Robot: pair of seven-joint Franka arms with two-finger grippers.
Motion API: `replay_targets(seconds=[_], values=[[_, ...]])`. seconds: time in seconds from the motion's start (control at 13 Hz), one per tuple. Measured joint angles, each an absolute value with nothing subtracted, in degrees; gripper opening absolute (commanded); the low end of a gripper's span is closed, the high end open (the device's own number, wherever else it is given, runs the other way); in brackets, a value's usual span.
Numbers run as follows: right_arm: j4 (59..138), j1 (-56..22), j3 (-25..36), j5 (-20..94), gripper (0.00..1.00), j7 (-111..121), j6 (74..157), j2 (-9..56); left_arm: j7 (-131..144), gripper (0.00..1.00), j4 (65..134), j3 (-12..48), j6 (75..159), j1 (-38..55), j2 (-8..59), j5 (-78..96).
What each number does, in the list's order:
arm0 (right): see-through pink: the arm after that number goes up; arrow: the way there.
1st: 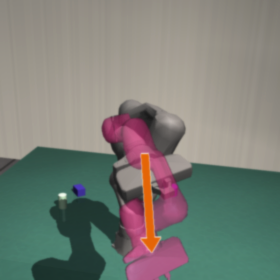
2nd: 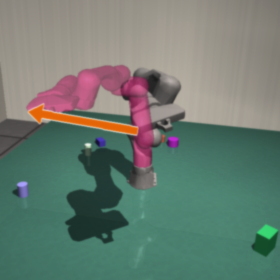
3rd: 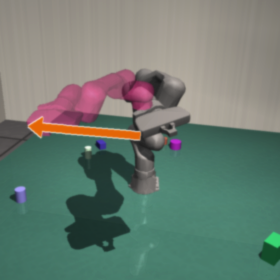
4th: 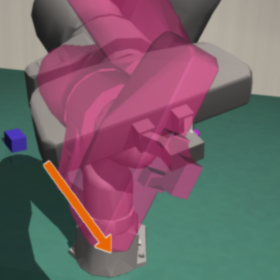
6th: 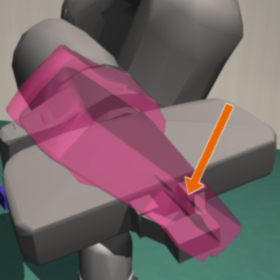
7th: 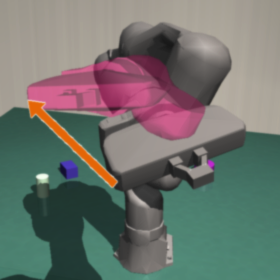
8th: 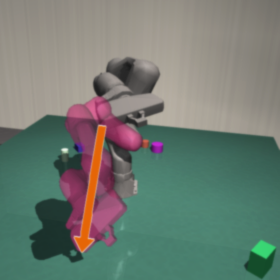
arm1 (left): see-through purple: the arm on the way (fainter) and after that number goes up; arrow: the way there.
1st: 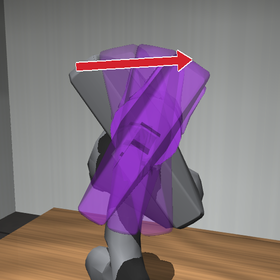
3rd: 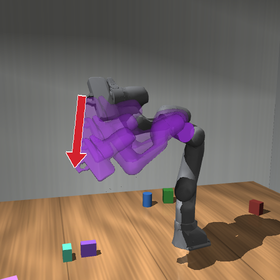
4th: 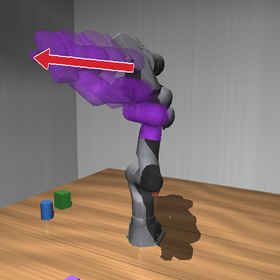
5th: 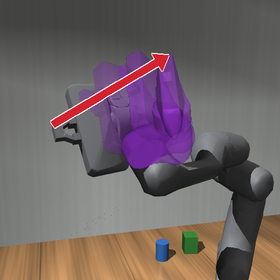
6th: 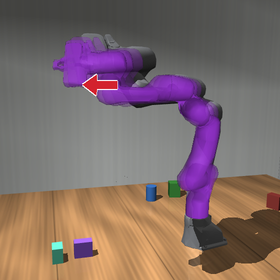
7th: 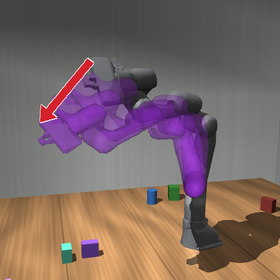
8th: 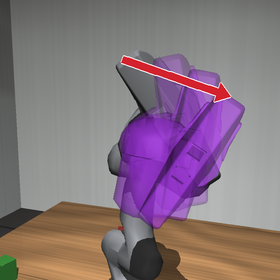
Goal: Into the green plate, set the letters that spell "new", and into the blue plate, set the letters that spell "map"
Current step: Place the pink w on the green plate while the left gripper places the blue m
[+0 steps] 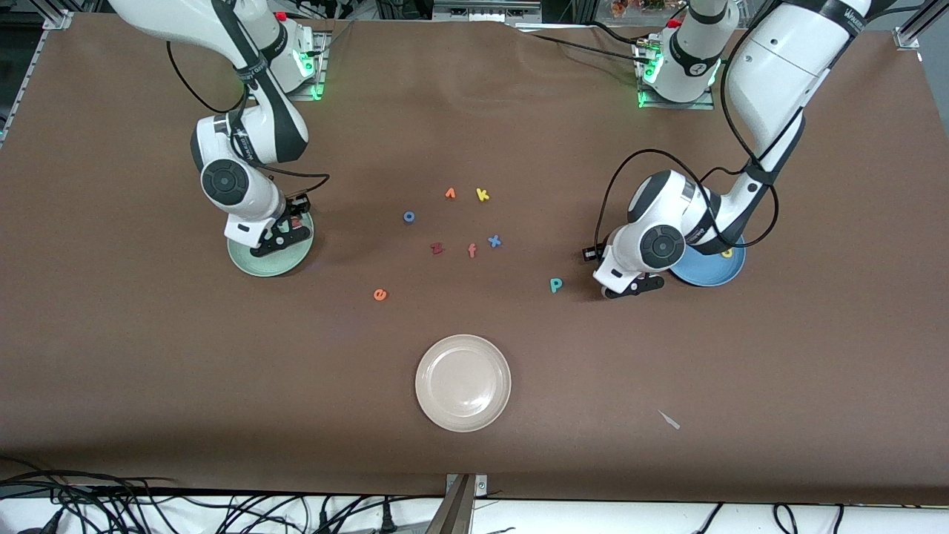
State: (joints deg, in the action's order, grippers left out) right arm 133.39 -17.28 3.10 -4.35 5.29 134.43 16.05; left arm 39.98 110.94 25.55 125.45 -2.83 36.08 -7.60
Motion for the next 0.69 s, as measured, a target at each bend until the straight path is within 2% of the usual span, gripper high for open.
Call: replay_targets(seconds=[0.39, 0.54, 0.69], values=[[127.90, -17.68, 1.26, -4.23, 0.72, -0.43, 135.04, 15.53, 40.00, 0.37, 111.16, 25.65, 126.08, -2.87, 36.08, -7.38], [122.73, -18.17, -0.47, -3.27, 0.72, -7.20, 133.19, 16.65, 40.00, 0.27, 111.40, 25.60, 125.92, -3.10, 35.69, -7.14], [114.56, -18.41, -2.15, -0.35, 0.71, -12.76, 127.59, 20.13, 40.00, 0.23, 111.42, 25.60, 125.95, -3.13, 35.69, -7.07]])
